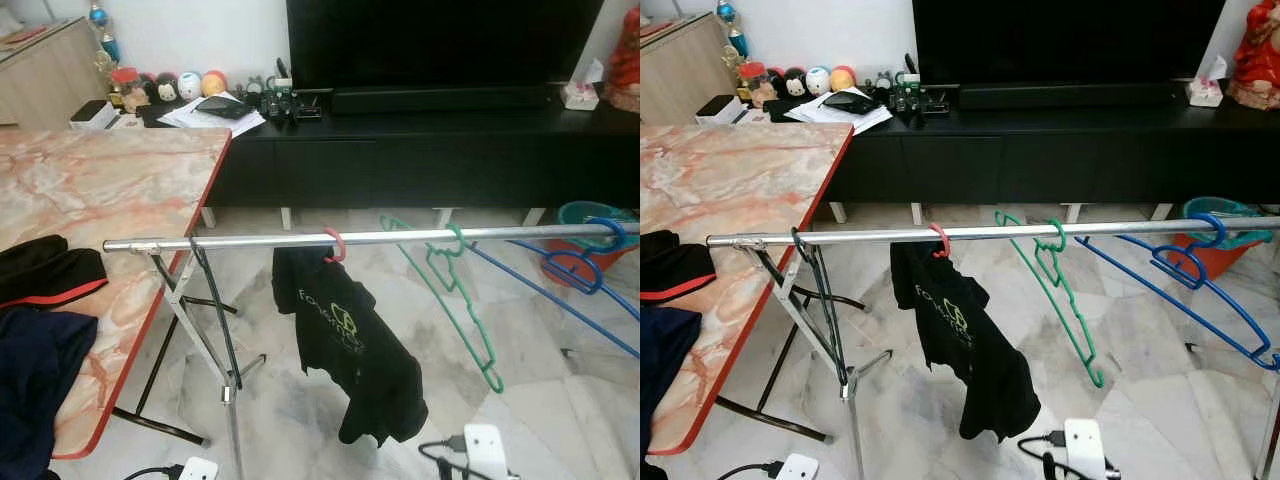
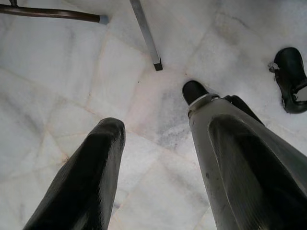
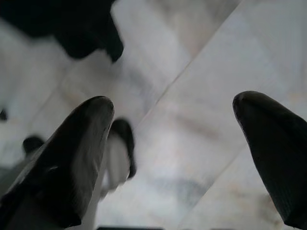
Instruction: Hang hanger
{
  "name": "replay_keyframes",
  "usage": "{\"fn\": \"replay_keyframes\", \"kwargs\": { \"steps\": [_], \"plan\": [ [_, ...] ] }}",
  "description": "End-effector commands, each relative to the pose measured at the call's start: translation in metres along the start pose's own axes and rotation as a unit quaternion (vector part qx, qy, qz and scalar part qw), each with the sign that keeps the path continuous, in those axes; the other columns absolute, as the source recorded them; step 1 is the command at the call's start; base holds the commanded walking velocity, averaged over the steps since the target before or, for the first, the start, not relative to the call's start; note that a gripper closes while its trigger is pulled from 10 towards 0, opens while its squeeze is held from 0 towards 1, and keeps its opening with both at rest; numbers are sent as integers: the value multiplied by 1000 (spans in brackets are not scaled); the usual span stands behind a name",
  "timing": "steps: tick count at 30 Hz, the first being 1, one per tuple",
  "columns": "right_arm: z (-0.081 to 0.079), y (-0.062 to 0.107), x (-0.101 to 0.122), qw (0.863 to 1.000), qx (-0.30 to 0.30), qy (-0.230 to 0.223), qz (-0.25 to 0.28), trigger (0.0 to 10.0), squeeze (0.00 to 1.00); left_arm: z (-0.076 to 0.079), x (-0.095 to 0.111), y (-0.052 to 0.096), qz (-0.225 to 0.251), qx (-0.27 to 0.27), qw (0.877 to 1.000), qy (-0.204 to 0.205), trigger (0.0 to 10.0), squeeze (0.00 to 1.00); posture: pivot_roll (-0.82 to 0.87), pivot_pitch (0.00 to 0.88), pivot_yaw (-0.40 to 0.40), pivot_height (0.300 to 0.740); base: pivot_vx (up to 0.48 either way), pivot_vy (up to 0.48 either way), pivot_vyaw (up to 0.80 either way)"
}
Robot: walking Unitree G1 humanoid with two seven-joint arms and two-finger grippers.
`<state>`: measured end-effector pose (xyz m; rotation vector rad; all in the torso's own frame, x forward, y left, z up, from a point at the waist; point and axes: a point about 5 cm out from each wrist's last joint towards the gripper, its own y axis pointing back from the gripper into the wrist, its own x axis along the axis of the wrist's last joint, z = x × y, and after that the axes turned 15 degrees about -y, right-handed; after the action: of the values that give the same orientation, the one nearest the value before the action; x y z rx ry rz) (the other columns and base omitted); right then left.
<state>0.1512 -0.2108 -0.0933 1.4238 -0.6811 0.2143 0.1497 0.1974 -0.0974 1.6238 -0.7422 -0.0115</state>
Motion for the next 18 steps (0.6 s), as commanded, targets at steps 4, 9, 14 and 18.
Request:
{"fn": "replay_keyframes", "kwargs": {
  "steps": [4,9,14,18],
  "plan": [
    [-3,-1,4,1000,4,-11,14,10000,0,-2,-2,0,-7,7,1000,26,10000,0,-244,0,95,740,0,0,0],
    [-6,-2,13,1000,4,-18,23,10000,0,-5,-1,0,-12,13,1000,23,10000,0,-246,0,109,740,0,0,0],
    [-5,-4,25,999,-3,-23,40,10000,0,-5,2,0,-11,14,999,30,10000,0,-243,0,124,740,0,0,0],
    [-3,-4,28,999,-6,-26,42,10000,0,-4,4,-1,-11,19,999,41,10000,0,-218,0,108,740,0,0,0]
  ]
}}
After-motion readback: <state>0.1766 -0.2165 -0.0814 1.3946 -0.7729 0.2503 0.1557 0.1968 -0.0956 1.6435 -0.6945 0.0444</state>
